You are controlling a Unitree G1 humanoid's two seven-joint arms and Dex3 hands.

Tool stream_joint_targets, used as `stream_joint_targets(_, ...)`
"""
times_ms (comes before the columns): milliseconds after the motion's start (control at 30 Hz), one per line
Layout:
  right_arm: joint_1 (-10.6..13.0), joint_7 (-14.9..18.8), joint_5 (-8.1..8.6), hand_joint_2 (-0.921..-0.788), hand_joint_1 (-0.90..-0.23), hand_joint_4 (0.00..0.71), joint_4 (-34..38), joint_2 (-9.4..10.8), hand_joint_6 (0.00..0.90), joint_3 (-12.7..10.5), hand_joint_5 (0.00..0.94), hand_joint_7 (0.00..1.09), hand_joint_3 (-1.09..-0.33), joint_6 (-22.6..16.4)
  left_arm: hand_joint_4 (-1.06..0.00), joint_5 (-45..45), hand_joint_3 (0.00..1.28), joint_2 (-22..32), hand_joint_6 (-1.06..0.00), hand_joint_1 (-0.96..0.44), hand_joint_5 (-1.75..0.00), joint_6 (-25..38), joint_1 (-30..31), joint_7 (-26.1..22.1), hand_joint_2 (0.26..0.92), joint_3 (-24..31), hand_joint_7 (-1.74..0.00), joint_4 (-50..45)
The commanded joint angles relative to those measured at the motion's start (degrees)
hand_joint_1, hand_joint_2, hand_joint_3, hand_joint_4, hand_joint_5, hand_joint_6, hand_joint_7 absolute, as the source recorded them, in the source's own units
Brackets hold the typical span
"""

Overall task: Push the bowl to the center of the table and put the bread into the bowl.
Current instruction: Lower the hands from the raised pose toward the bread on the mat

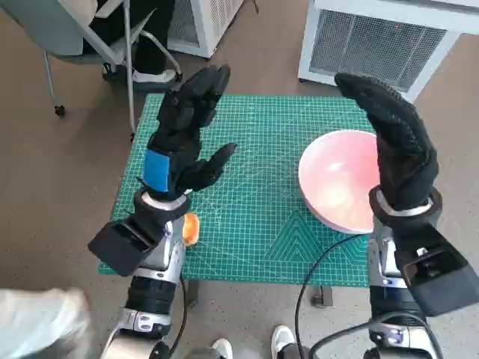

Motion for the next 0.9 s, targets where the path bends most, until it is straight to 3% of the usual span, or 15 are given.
stream_joint_targets(33,0.7,0.3,0.71,-0.921,-0.552,0.285,-0.1,0.1,0.001,0.1,0.002,0.64,-0.768,0.6,-0.37,-0.4,0.32,-0.1,-0.17,-0.48,0.0,-0.8,-0.3,-0.3,0.921,0.0,-0.52,0.0)
stream_joint_targets(633,1.0,0.4,0.6,-0.921,-0.538,0.285,0.5,-0.4,0.002,-0.4,0.002,0.64,-0.77,0.4,-0.36,-0.8,0.32,-0.2,-0.17,-0.48,0.0,-0.4,0.0,-0.5,0.921,0.0,-0.52,-0.1)
stream_joint_targets(900,2.2,1.0,1.92,-0.921,-0.533,0.28,1.6,-3.0,0.0,-3.0,0.0,0.64,-0.779,-0.9,-0.35,-0.7,0.32,-0.1,-0.16,-0.48,0.0,-0.4,0.2,-0.5,0.921,0.0,-0.52,-0.3)
